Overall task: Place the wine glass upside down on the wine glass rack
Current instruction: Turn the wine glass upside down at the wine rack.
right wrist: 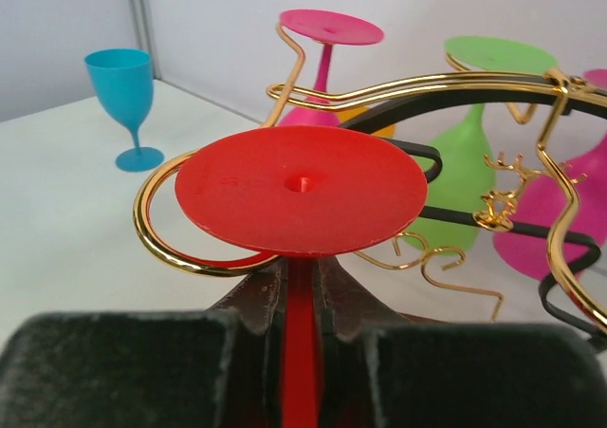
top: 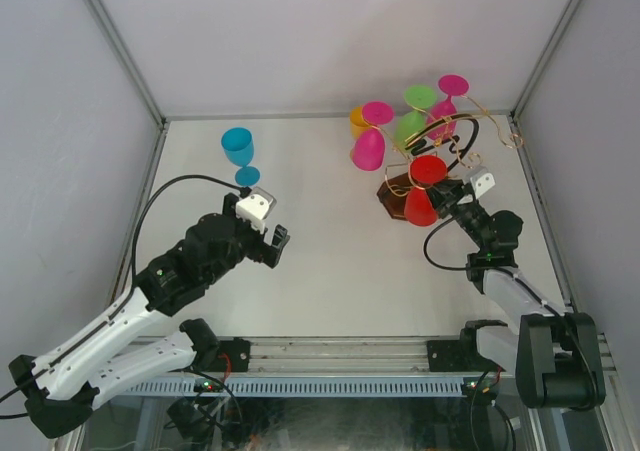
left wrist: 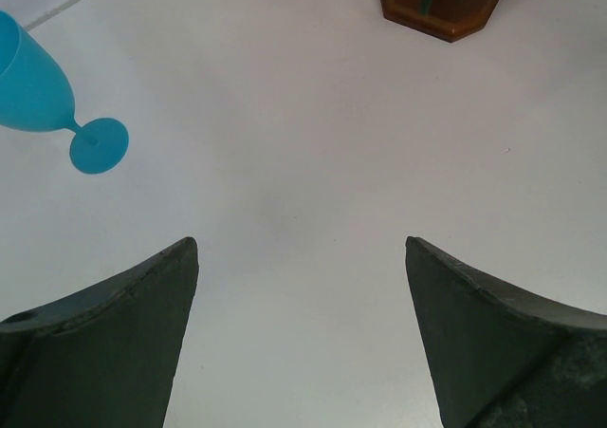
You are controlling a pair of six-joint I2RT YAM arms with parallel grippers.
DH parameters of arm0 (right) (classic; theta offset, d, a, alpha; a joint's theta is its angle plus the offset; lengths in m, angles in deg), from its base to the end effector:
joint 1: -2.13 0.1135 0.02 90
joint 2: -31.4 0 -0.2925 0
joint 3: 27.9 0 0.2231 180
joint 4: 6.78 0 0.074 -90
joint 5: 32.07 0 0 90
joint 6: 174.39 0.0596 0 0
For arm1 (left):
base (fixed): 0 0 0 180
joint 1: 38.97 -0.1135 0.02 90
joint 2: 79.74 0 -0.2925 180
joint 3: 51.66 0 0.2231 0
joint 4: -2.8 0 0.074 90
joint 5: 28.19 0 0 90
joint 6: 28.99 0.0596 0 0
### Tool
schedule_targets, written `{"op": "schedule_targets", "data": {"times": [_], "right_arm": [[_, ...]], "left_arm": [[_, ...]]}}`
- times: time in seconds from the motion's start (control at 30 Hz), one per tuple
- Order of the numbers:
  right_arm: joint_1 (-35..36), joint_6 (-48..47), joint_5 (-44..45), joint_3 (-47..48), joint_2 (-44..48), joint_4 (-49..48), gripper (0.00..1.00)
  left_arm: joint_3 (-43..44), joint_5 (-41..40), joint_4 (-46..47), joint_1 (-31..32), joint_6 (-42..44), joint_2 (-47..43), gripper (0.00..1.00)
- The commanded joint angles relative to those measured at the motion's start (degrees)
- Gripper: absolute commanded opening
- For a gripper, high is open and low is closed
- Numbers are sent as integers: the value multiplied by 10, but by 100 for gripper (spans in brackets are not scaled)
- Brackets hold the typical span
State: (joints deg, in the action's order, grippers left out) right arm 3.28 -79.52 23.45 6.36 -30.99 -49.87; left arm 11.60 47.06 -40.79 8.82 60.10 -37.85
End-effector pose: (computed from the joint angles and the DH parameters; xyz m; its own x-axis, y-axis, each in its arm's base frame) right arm 0.1994 0.0378 0.2993 0.2093 0.0742 -0.9750 -0.5832 0.8098 -0.0636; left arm 0.0998 -0.0875 0.3403 -0.2629 0.2670 -0.9272 0.5538 0.8286 0.0816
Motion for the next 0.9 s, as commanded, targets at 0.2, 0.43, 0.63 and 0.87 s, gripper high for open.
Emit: {"op": "schedule_targets", "data": {"times": [0.2, 0.43, 0.63, 0.87], "right_arm": [[4, 17, -109, 37, -14, -28, 0], [17, 17, -106, 57, -57, -45, 0], [32, 20, -107, 73, -85, -68, 0], [44, 18, -110, 77, -98, -82, 0]], "left_arm": [[-11, 5, 16, -9, 3, 1, 93], [-11, 0, 15, -9, 3, 1, 93], [-12, -3, 14, -9, 4, 4, 93], [-12, -4, 14, -10, 6, 6, 93]]}}
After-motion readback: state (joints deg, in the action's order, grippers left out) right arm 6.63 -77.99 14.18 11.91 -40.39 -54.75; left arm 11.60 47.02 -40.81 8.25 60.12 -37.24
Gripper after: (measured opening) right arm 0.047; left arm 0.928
